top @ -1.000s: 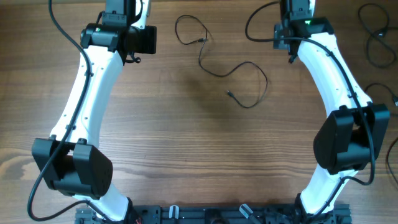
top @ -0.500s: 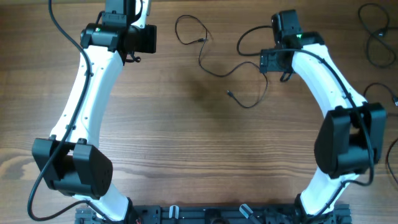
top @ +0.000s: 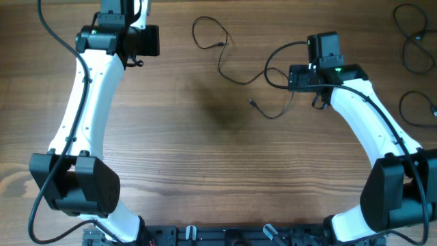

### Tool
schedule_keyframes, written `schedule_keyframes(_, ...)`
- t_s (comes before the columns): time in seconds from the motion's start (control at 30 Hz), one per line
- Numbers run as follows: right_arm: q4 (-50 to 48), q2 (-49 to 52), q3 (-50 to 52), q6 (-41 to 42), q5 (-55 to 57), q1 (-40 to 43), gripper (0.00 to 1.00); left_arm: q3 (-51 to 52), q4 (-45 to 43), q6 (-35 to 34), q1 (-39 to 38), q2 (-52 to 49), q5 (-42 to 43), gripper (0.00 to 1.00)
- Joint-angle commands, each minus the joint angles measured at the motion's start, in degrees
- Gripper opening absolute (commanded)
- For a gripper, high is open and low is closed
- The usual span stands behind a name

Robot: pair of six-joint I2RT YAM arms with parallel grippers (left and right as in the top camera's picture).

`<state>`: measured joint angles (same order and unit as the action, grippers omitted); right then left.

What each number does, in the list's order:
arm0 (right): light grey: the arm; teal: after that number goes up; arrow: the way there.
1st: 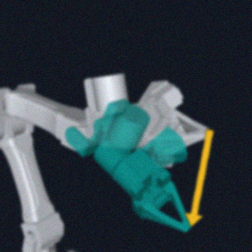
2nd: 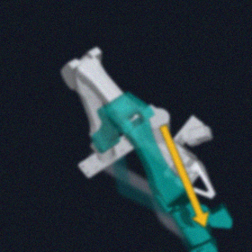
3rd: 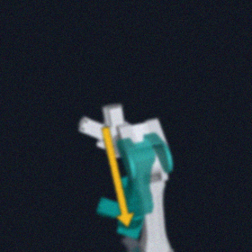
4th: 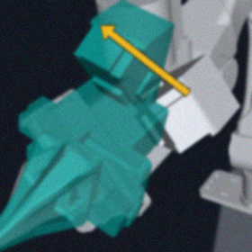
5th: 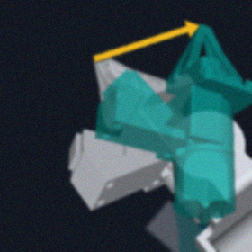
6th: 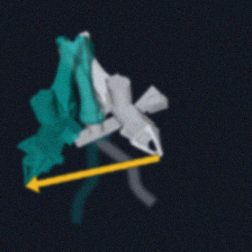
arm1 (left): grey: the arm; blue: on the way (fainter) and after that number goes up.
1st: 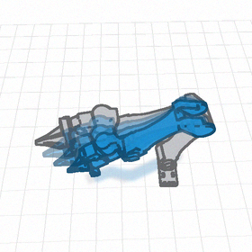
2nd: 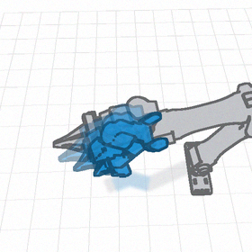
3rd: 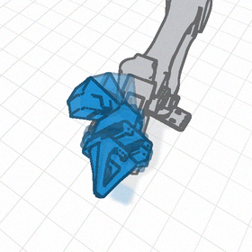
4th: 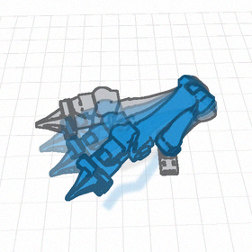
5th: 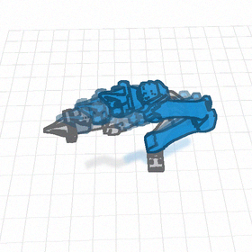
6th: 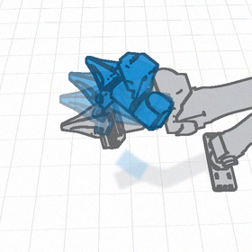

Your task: Untangle cables

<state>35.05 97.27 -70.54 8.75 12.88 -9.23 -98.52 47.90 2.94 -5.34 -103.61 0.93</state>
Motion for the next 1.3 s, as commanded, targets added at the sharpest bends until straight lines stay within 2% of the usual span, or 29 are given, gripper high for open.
schedule_keyframes(0.0,0.0,0.7,1.2,1.6,-6.8,-0.1,1.0,0.0,-0.6,1.1,0.1,-0.4,0.9,0.51)
schedule_keyframes(0.67,-2.7,9.6,1.6,19.5,-4.2,-1.9,0.99,0.0,-2.1,1.1,-1.9,-0.4,2.7,0.51)
schedule_keyframes(1.0,-5.4,14.3,1.6,22.8,-3.7,-2.9,0.97,0.0,-2.1,1.1,-1.9,-0.4,2.7,0.51)
schedule_keyframes(1.1,-6.0,14.3,1.6,22.8,-3.7,-2.9,0.9,0.0,-2.0,1.1,-1.9,-0.4,2.7,0.51)
schedule_keyframes(1.17,-6.1,14.4,1.6,22.7,-3.7,-2.9,0.81,0.0,-2.0,1.1,-1.9,-0.4,2.7,0.51)
schedule_keyframes(1.27,-6.6,14.8,1.6,22.7,-4.0,-2.9,0.6,0.0,-2.0,1.1,-1.9,-0.4,2.7,0.51)
